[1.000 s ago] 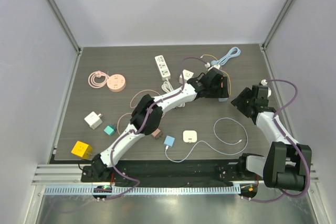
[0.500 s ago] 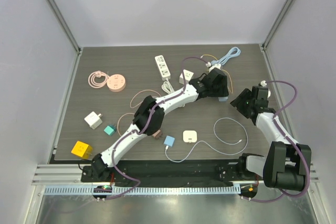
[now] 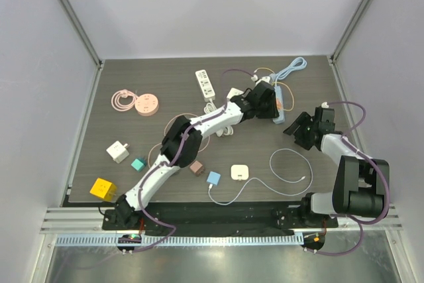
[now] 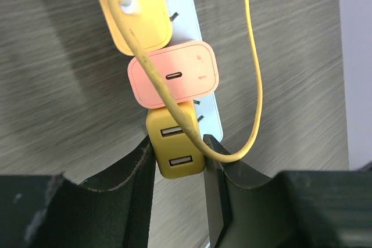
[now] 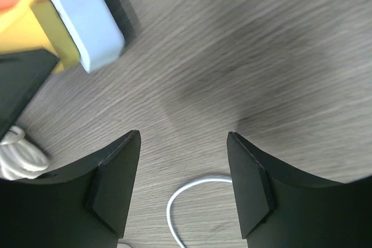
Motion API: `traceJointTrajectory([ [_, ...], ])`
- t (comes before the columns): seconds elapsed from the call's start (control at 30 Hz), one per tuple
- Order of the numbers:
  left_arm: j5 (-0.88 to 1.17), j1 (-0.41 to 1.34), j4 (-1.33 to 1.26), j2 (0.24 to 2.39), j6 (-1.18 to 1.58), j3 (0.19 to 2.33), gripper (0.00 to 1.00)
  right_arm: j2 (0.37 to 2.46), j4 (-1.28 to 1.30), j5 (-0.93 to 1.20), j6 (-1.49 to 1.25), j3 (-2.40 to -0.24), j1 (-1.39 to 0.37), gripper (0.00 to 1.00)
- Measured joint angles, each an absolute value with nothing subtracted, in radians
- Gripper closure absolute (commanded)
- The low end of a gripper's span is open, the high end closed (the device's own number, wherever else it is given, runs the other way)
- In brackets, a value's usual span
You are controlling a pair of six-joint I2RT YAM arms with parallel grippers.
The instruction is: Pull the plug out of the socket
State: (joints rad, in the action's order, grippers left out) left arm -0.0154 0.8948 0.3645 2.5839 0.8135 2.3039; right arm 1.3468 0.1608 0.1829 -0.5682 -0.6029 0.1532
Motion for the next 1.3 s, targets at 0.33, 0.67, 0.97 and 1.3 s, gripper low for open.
traceJointTrajectory([
  [0.33, 0.086, 0.873, 0.331, 2.344, 0.76, 1.93, 1.0, 1.348, 0.057, 0.318, -0.57, -0.595, 0.153, 0.33],
  [0.67, 0.215, 0.873, 0.196, 2.206, 0.808, 1.656, 1.0, 1.23, 0.008, 0.413, -0.601, -0.514, 0.15, 0.31],
  [0.97, 0.263, 0.873, 0.136, 2.185, 0.858, 1.592, 1.0, 1.17, -0.009, 0.459, -0.61, -0.439, 0.097, 0.36],
  [1.3, 0.296, 0.873, 0.076, 2.179, 0.908, 1.547, 1.0, 1.202, -0.053, 0.463, -0.589, -0.388, 0.084, 0.39],
])
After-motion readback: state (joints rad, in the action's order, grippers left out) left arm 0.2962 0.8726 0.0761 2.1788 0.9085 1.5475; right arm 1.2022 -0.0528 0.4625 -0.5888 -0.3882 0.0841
